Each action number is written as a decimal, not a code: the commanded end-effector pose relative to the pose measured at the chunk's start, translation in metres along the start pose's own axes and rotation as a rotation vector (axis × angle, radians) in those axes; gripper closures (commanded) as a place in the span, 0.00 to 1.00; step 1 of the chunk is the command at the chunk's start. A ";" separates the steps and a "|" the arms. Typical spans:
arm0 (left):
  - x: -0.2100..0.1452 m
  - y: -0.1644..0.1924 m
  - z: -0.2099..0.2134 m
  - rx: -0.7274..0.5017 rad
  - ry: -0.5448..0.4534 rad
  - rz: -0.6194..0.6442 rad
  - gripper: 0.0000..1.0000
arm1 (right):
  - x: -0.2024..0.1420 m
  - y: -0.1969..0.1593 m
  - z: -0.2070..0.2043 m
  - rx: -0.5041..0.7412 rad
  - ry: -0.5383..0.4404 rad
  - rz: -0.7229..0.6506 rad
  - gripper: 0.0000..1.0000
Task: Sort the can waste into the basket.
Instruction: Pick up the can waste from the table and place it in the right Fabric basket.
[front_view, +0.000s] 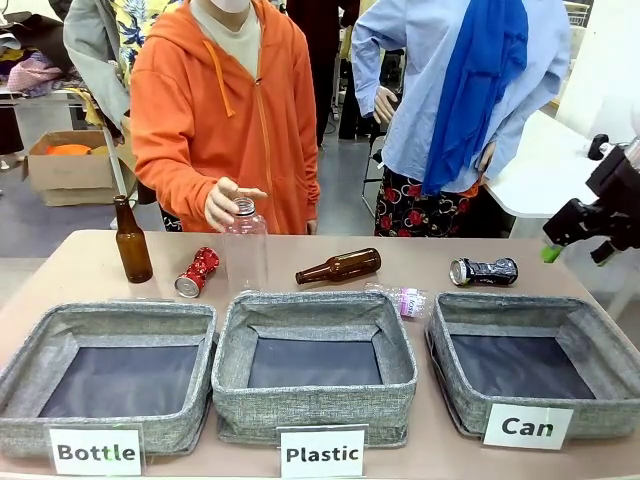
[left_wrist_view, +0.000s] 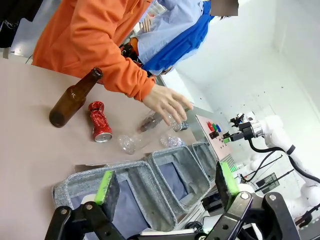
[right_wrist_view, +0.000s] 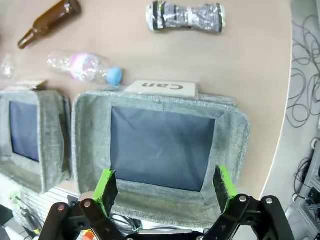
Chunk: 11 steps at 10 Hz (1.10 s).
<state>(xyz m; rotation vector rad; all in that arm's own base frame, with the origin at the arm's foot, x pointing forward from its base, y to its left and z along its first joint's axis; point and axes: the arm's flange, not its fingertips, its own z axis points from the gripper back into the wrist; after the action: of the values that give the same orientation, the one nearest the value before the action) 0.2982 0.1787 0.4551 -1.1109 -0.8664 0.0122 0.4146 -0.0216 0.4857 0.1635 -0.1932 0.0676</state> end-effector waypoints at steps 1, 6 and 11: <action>0.001 0.001 -0.001 -0.018 -0.021 -0.024 0.00 | 0.035 0.002 -0.002 -0.044 0.031 0.037 0.00; 0.001 0.001 -0.001 -0.018 -0.021 -0.024 0.00 | 0.134 -0.020 -0.046 -0.046 0.129 0.083 0.00; 0.001 0.001 -0.001 -0.018 -0.021 -0.024 0.00 | 0.168 -0.040 -0.083 -0.007 0.198 0.407 0.00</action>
<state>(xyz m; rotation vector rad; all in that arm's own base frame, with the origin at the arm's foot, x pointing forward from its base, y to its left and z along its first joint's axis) 0.2981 0.1792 0.4548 -1.1129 -0.8660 0.0115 0.5912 -0.0289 0.4239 0.1028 -0.0467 0.3494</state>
